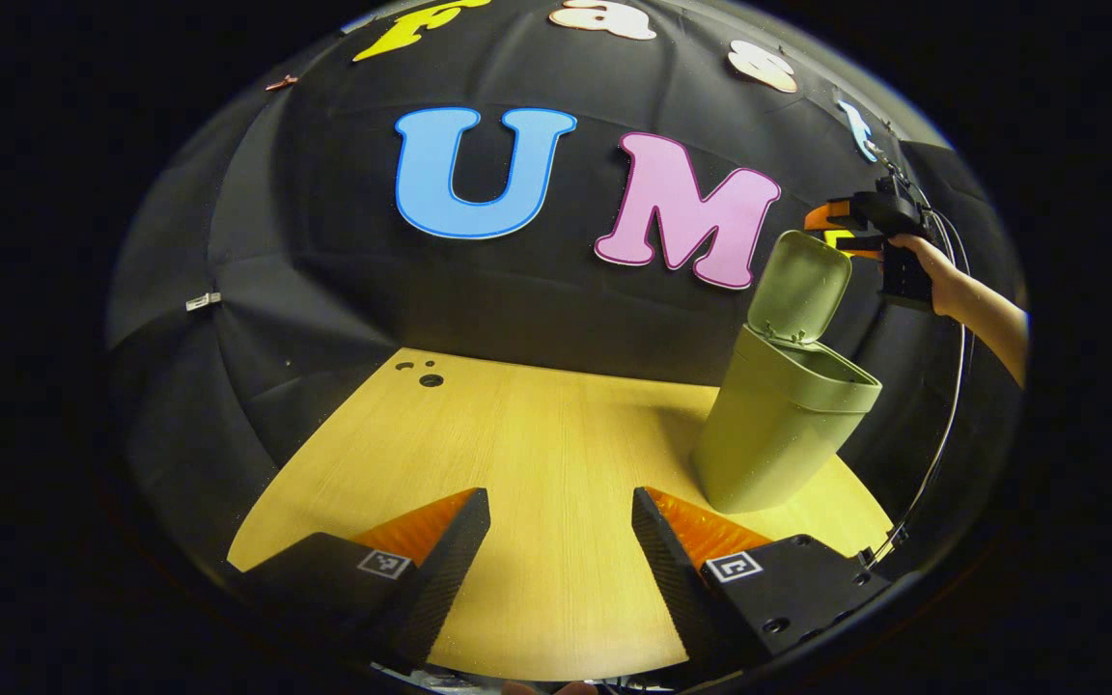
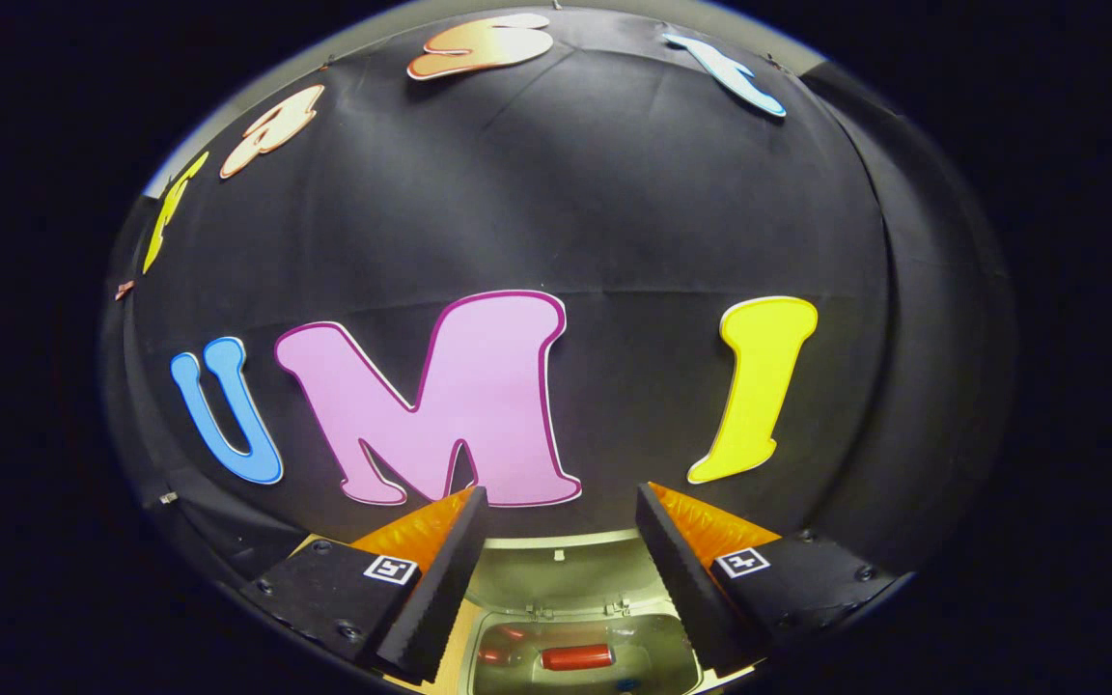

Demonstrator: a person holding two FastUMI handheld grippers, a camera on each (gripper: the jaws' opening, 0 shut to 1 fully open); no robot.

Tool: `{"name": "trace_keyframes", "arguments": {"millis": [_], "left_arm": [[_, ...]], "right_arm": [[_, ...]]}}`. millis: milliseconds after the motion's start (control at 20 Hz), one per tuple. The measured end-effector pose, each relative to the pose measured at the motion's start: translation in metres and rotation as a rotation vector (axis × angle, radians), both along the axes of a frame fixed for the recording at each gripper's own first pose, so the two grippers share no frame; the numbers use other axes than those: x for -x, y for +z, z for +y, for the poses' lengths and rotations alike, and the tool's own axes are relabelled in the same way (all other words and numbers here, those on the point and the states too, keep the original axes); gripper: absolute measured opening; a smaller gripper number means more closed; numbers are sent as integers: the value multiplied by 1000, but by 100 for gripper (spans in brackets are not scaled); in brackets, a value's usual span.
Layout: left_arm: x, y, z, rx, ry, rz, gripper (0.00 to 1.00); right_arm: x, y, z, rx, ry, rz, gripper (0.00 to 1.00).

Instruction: Press the lid of the desktop garbage bin to open it, pick up the crumpled paper on the desktop and throw it into the bin, then pick up the pop can on the desktop and drop it into the bin, and finally close the garbage bin lid.

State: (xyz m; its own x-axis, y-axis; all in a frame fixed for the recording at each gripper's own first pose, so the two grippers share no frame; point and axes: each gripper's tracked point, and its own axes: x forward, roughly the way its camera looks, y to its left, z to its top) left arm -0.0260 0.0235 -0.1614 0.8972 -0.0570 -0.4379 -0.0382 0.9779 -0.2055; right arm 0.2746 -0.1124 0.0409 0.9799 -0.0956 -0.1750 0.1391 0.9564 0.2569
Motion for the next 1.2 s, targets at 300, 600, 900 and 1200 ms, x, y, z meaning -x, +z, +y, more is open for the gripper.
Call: {"name": "trace_keyframes", "arguments": {"millis": [300,600,900,1200], "left_arm": [[-7,-2,1,7,4,1,95],[-15,2,-17,10,-38,-16,95],[-8,-2,-33,13,-67,-9,95],[-1,-1,-34,9,-70,-7,96]], "right_arm": [[14,-12,10,119,40,42,96],[46,-32,22,96,90,89,96],[74,-67,31,69,114,149,96],[96,-103,33,54,133,209,98]]}}
